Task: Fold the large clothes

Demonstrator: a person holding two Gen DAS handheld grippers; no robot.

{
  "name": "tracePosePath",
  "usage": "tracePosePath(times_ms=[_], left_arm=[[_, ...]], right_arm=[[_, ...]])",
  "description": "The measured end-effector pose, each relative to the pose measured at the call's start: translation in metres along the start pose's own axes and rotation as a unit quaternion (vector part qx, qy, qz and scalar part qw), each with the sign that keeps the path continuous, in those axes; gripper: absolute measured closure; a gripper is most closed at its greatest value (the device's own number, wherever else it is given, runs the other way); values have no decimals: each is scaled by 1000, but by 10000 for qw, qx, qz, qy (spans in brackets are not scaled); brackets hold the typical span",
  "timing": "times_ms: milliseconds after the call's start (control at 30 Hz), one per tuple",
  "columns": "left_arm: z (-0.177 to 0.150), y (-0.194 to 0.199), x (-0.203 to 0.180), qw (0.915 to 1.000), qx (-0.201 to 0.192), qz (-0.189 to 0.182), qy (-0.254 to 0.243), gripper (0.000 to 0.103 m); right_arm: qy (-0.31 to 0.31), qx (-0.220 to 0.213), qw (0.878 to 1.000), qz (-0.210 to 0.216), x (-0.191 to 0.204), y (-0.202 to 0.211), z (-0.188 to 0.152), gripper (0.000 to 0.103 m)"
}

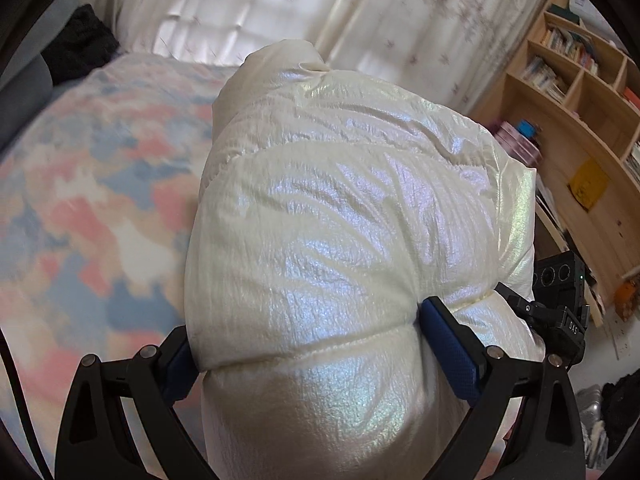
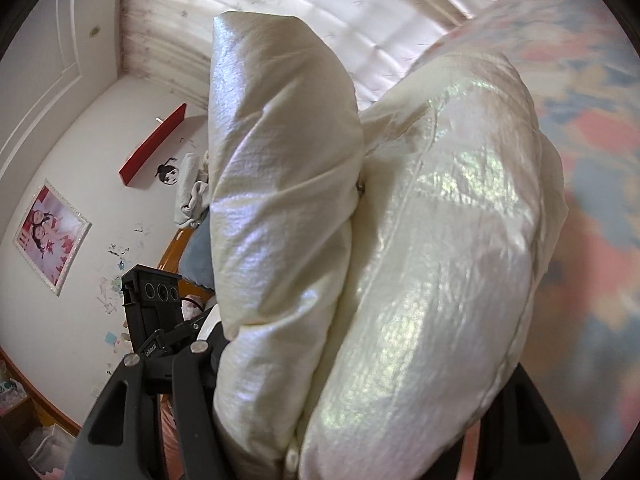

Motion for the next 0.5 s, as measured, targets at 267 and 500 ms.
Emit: tracePosePath(times_ms=[267, 500], left_arm=[[86, -38, 107, 9991, -160, 378, -136, 6], [96, -103, 183, 9970, -26, 769, 24, 6]], right_arm=[[147, -49, 9997, 168, -24, -126, 67, 41], [-51, 95, 9999, 57, -73, -210, 83, 41]])
Point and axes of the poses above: each gripper's, at about its wrist camera, not at the fingertips, and y roughly against the way its jaws point, x to its left, z to its top, the point moved 7 cm from there along -y, roughly the way its jaws point, and after that the axes turned 7 degrees about x, right-handed, at the moved point
